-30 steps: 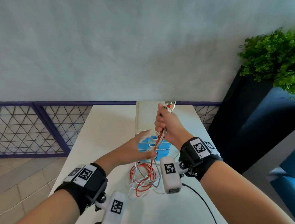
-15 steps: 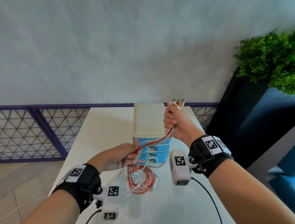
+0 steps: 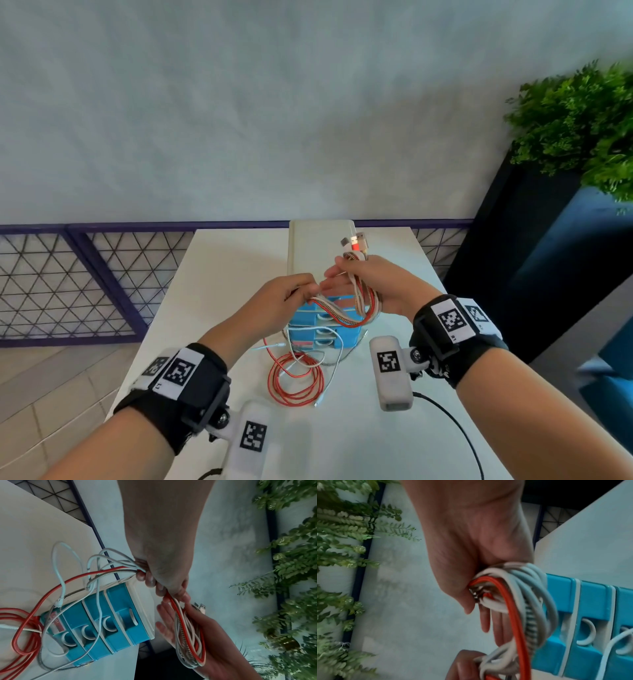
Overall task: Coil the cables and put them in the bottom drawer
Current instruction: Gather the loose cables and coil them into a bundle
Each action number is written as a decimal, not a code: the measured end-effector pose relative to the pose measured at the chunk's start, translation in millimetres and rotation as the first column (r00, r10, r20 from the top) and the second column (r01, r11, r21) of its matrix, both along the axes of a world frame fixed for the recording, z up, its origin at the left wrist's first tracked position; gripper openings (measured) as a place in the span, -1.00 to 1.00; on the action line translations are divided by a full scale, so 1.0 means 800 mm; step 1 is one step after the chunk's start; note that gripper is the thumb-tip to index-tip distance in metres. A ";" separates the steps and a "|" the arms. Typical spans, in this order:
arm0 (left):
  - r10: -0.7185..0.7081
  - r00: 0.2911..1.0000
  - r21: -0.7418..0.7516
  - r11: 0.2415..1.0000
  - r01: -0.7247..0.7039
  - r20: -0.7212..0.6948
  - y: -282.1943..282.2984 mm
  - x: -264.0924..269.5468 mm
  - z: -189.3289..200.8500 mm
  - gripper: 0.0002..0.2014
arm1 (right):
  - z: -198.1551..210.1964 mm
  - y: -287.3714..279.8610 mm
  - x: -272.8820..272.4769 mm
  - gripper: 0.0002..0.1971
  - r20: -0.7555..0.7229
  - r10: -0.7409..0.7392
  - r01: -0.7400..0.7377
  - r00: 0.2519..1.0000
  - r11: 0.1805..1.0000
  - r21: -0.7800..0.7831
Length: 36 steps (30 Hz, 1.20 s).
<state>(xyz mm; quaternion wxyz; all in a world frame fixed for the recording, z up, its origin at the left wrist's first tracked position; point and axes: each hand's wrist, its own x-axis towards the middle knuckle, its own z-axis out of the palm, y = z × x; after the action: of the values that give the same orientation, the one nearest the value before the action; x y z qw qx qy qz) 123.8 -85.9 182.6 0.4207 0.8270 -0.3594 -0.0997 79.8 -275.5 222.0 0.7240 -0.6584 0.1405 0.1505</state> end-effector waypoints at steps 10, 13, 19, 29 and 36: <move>0.000 0.995 0.003 1.000 0.000 0.100 -0.007 -0.003 0.009 -0.83 | -0.010 0.010 -0.015 -0.67 0.013 0.511 -0.488 0.859 0.811 0.322; 0.027 0.999 -0.022 0.999 -0.026 0.024 -0.007 0.003 0.013 -0.87 | -0.014 0.016 -0.016 -0.70 0.039 0.482 -0.474 0.875 0.840 0.265; 0.083 0.887 0.022 0.996 -0.082 -0.454 -0.002 0.013 0.021 -0.60 | -0.017 0.018 -0.015 -0.71 0.059 0.408 -0.412 0.911 0.905 0.104; -0.103 0.486 -0.091 0.995 0.049 -0.868 0.017 0.013 0.010 -0.34 | -0.015 0.001 -0.006 -0.84 0.029 0.238 -0.234 0.971 0.967 -0.096; -0.082 0.493 -0.137 0.988 -0.076 -0.866 0.011 0.011 0.014 -0.56 | -0.003 0.019 -0.009 -0.84 0.064 0.401 -0.370 0.914 0.886 -0.280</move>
<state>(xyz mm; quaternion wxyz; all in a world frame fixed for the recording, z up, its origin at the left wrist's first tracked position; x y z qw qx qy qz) 132.9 -76.7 193.5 0.6078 0.6277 -0.1068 -0.4745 72.4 -260.6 219.9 0.5933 -0.7706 -0.0182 0.2318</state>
